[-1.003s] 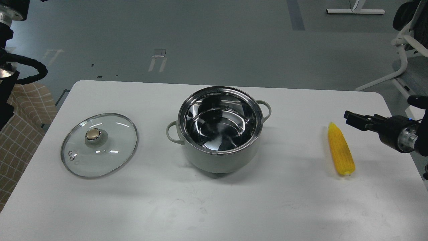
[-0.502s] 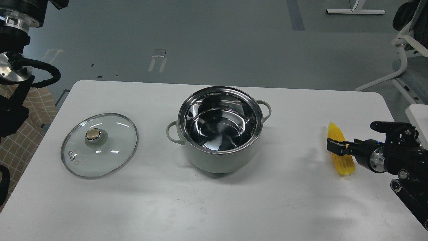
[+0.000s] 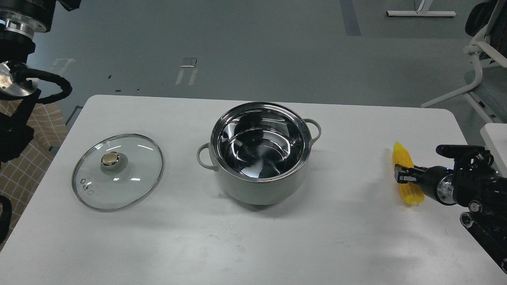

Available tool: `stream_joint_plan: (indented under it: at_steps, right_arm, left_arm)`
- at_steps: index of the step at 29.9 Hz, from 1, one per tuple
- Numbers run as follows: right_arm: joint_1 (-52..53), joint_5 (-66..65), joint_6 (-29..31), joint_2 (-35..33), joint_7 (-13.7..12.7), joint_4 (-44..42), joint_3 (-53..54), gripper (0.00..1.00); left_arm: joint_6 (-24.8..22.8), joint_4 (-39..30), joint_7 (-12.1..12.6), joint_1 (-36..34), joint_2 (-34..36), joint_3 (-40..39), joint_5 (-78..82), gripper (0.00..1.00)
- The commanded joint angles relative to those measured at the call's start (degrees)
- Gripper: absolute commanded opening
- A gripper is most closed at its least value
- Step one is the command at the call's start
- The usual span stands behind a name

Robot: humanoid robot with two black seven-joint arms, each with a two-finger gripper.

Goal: Open pot and put corn in
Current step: 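Grasp the yellow corn cob with the right gripper and lift it, then carry the corn over the pot and lower it inside, releasing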

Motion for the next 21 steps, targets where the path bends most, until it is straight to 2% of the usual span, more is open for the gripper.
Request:
stream_joint_plan:
  at_steps: [1, 3, 5, 9, 12, 15, 17, 21]
  right_arm:
    - [1.5, 0.6, -1.1, 0.4, 0.4, 0.8, 3.3, 0.00]
    - [2.6, 1.2, -1.2, 0.5, 0.5, 2.3, 5.9, 0.00]
    - [5.6, 5.1, -0.5, 0.6, 0.5, 8.0, 10.2, 0.00]
    - [12.2, 12.1, 0.4, 1.0, -0.1, 14.2, 10.1, 0.00]
    - [17.2, 12.8, 1.1, 8.0, -0.3, 17.6, 4.9, 0.00]
    - [21.5, 12.3, 1.1, 13.5, -1.4, 16.9, -1.1, 0.00]
    - [23.5, 11.5, 1.0, 17.2, -2.5, 15.1, -6.7, 0.00]
    - [25.5, 8.8, 0.8, 21.6, -2.7, 10.9, -16.1, 0.00]
  left_arm:
    - [0.2, -0.4, 0.3, -0.2, -0.1, 0.0, 0.0, 0.96]
    - [0.1, -0.5, 0.3, -0.2, 0.1, 0.0, 0.0, 0.96]
    - [0.0, -0.5, 0.4, -0.3, 0.3, 0.3, 0.1, 0.96]
    - [-0.1, -0.5, 0.4, -0.1, 0.3, 0.5, 0.1, 0.97]
    - [0.0, -0.4, 0.3, 0.0, 0.1, 1.1, 0.1, 0.97]
    - [0.0, -0.4, 0.3, 0.1, -0.2, 1.2, 0.1, 0.97]
    - [0.0, -0.4, 0.3, 0.0, -0.3, 1.1, 0.1, 0.97]
    - [-0.1, -0.5, 0.3, 0.0, -0.4, 1.1, 0.2, 0.97]
